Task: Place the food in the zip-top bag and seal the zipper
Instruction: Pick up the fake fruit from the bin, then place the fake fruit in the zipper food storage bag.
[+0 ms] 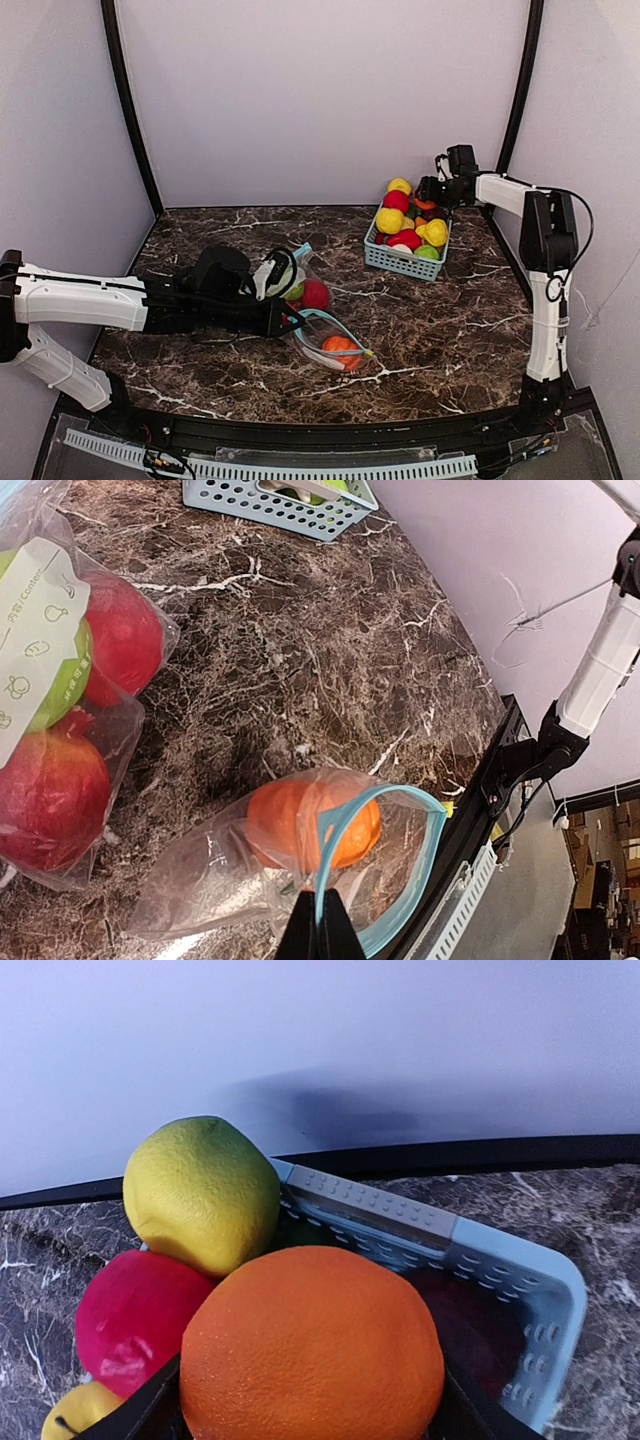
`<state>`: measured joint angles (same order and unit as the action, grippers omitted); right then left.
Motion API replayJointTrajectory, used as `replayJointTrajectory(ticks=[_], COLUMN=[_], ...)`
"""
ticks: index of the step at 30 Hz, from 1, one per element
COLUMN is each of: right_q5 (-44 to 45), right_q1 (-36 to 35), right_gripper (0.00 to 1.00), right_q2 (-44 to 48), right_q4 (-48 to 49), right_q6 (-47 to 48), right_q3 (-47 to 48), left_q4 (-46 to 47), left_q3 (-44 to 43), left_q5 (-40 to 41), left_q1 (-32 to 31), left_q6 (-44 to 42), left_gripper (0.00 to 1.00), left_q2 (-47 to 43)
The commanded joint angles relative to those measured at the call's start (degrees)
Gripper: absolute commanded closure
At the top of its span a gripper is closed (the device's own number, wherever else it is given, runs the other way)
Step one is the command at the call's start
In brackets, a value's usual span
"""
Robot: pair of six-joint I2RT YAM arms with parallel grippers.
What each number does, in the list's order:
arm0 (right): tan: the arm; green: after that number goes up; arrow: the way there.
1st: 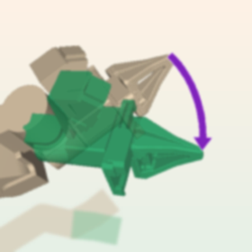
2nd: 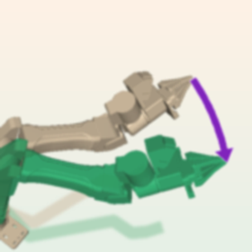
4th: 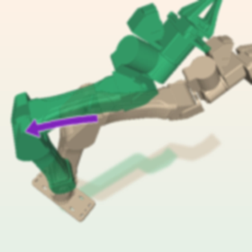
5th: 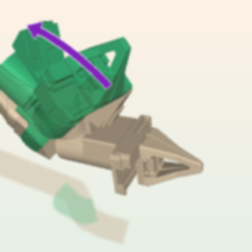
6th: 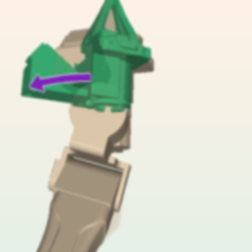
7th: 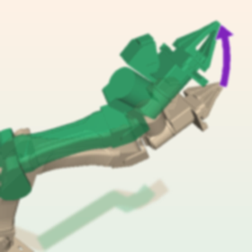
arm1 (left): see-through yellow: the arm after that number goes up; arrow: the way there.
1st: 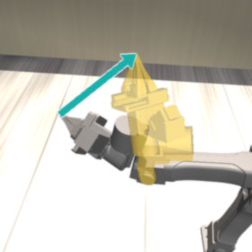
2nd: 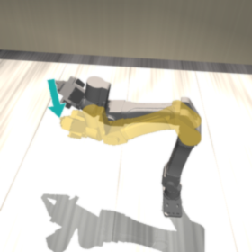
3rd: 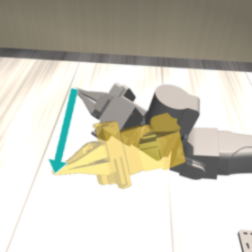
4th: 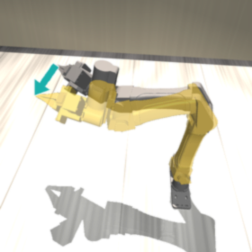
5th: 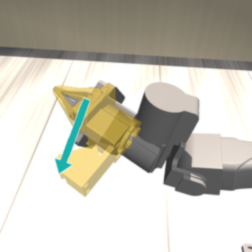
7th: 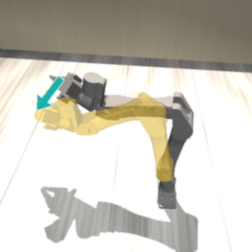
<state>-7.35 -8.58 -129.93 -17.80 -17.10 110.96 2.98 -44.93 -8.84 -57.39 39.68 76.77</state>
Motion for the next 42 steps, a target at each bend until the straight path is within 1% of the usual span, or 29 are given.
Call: replayJointTrajectory(ticks=[1,3,5,8,11,14,17,22,25,27,33,37,42], right_q5=[4.6,5.79,5.05,-2.42,-9.53,-13.62,-16.53,-14.35,-10.99,-8.8,-3.22,-1.58,1.78], right_q1=[0.27,0.24,0.13,-0.42,-3.3,-9.21,-16.94,-31.01,-38.5,-42.9,-54.43,-58.19,-59.96], right_gripper=[0.35,0.36,0.36,0.36,0.36,0.36,0.37,0.38,0.38,0.39,0.39,0.38,0.38], right_q2=[11.57,16.23,21.23,29.89,38.53,46.62,53.37,60.1,60.16,58.23,49.27,43.4,36.58], right_q4=[1.71,2.03,2.01,0.94,-0.78,-4.32,-4.63,0.27,2.51,3.25,1.39,0.03,-3.69], right_q6=[3.38,4.65,5.62,7.73,10.76,12.9,10.81,3.25,-0.11,-1.04,-0.62,0.11,0.54], right_q3=[-6.61,-11.09,-16.49,-22.87,-29.82,-35.86,-42.12,-51.38,-53.93,-54.09,-49.54,-45.76,-40.56], left_q4=[-1.34,-1.37,-1.39,-1.84,-1.64,-0.78,0.25,0.02,0.32,0.82,3.41,5.1,5.67], left_q3=[0.86,0.63,0.37,-0.01,0.23,0.97,2.18,4.96,6.11,6.92,9.41,10.03,10.37], left_q5=[0.72,0.21,-0.11,-0.13,0.23,0.51,0.73,1.28,1.49,1.33,0.45,-0.24,-0.68], left_q1=[0.25,0.26,0.22,0.25,0.22,0.25,0.21,0.23,0.22,0.25,0.23,0.24,0.25], left_q6=[0.85,0.87,0.88,1.21,1.86,2.15,2.28,2.45,2.99,3.48,4.44,4.04,2.99], left_gripper=[0.99,0.99,0.99,0.99,0.99,0.99,0.99,0.99,0.99,0.99,0.99,0.99,0.99], left_q2=[-0.63,-0.16,0.12,0.1,-0.08,-0.3,-0.39,-1.26,-2.38,-3.02,-3.84,-4.19,-4.54])
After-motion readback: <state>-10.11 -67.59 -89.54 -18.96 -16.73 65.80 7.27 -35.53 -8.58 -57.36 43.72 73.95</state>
